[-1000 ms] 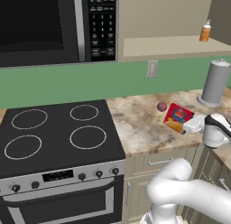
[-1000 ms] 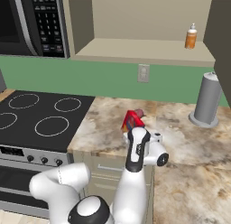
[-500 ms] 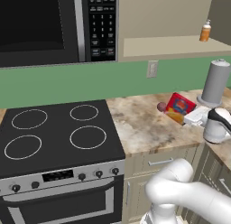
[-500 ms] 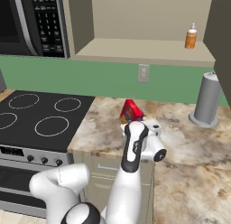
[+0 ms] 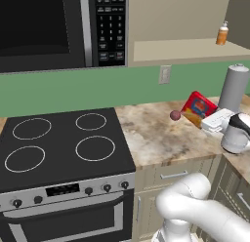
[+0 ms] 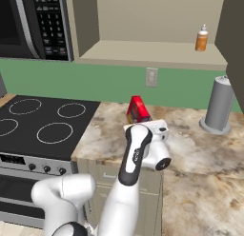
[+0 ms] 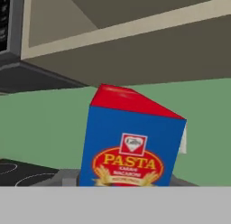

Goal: Pick the bar and boxed food from the counter and place them in the cabinets closest to them.

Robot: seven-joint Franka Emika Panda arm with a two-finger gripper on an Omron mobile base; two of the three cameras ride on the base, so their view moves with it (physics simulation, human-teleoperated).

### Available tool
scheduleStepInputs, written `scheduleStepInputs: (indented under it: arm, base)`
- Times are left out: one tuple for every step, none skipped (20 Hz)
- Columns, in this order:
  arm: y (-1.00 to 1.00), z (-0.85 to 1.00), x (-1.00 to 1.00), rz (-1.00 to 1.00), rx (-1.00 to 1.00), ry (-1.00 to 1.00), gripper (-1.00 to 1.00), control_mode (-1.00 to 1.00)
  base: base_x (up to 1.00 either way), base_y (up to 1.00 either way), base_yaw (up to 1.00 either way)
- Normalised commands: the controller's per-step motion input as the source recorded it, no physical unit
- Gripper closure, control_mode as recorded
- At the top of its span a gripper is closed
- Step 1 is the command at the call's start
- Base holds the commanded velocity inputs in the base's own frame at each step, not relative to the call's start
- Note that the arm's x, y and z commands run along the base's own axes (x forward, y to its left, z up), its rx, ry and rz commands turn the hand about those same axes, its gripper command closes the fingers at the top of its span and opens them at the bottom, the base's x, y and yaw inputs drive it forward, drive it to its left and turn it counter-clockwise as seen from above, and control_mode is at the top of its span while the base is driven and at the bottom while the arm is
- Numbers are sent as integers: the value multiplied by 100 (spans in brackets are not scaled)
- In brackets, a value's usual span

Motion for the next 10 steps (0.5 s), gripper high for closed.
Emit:
scheduleStepInputs:
  arm:
    - [7,43,-34,-14,0,-5,100,-100]
    - [7,43,-34,-15,0,-6,100,-100]
    - [8,41,-32,-15,0,-5,100,-100]
    - [9,43,-28,-16,0,-5,100,-100]
    - [13,44,-26,-16,-2,-6,100,-100]
    - [16,48,-22,-17,-2,-6,100,-100]
    - [18,53,-17,-17,-2,-5,100,-100]
    - [20,56,-14,-18,-2,-4,100,-100]
    - [24,59,-8,-18,-3,-2,100,-100]
    - [26,60,-2,-18,-4,0,100,-100]
  base:
    - [0,0,0]
    - [0,0,0]
    - [0,0,0]
    - [0,0,0]
    - [0,0,0]
    - [0,0,0]
    - [0,0,0]
    - [0,0,0]
    - [0,0,0]
    - [0,0,0]
